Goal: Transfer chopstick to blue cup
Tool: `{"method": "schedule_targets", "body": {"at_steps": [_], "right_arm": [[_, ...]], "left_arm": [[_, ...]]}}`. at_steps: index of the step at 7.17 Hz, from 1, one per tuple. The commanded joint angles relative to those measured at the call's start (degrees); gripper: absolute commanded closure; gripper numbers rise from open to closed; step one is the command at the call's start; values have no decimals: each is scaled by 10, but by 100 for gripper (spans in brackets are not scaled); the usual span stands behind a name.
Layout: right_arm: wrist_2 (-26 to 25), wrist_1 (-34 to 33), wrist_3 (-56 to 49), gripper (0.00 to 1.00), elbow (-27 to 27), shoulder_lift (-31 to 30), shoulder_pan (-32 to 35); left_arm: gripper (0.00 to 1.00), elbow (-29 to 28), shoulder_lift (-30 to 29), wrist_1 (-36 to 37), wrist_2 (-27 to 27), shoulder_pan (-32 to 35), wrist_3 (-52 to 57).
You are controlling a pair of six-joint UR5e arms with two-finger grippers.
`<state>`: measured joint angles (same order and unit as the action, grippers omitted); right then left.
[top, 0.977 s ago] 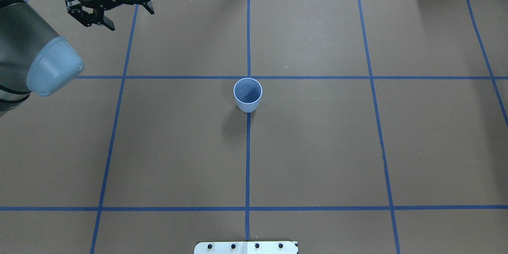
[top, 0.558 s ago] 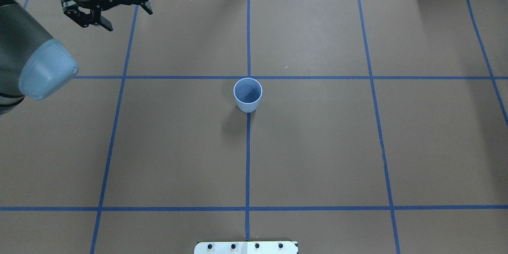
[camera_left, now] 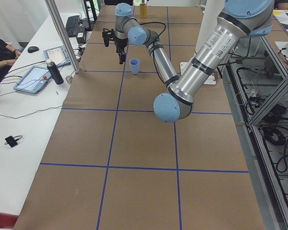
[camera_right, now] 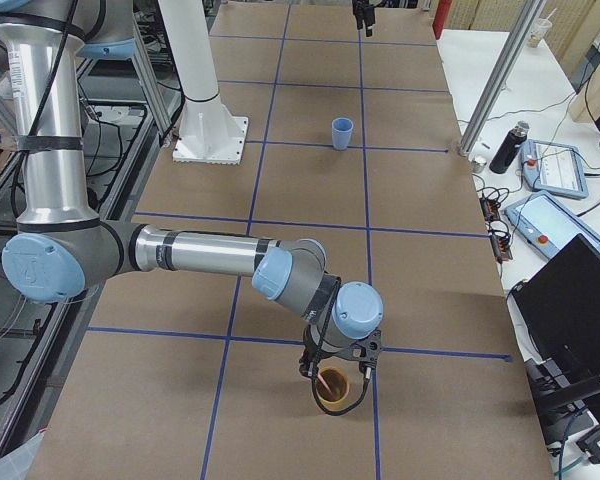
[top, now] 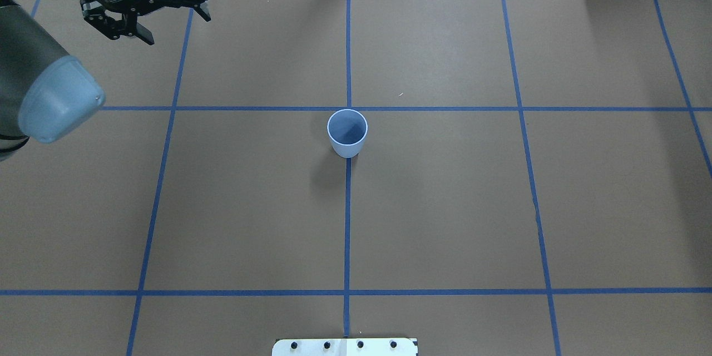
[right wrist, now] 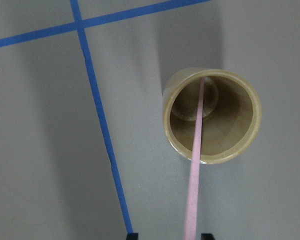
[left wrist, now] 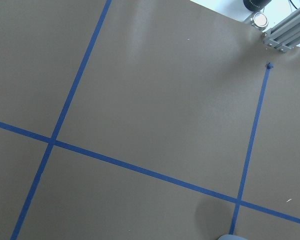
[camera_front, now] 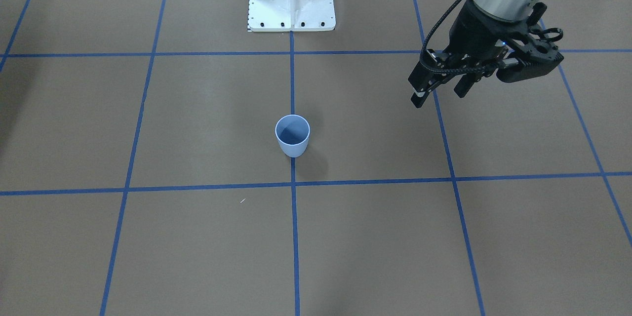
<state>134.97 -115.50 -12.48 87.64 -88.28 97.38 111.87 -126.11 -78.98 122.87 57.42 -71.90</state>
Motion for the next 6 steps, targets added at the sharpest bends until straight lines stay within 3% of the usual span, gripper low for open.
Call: {"method": "schedule_targets", "body": {"at_steps": [1, 2, 3, 6], "right_arm": [[-1, 1, 0, 48, 0, -1, 0], [-8, 2, 1, 50, -1, -2, 0], [-16, 2, 3, 71, -1, 2, 0], [-24, 2, 1, 86, 3, 2, 1]], "left_arm": [[1, 8, 0, 14, 0, 12, 0], [1, 11, 0, 14, 0, 17, 0], [1, 11, 0, 14, 0, 18, 1], [1, 10, 1, 14, 0, 18, 1]]}}
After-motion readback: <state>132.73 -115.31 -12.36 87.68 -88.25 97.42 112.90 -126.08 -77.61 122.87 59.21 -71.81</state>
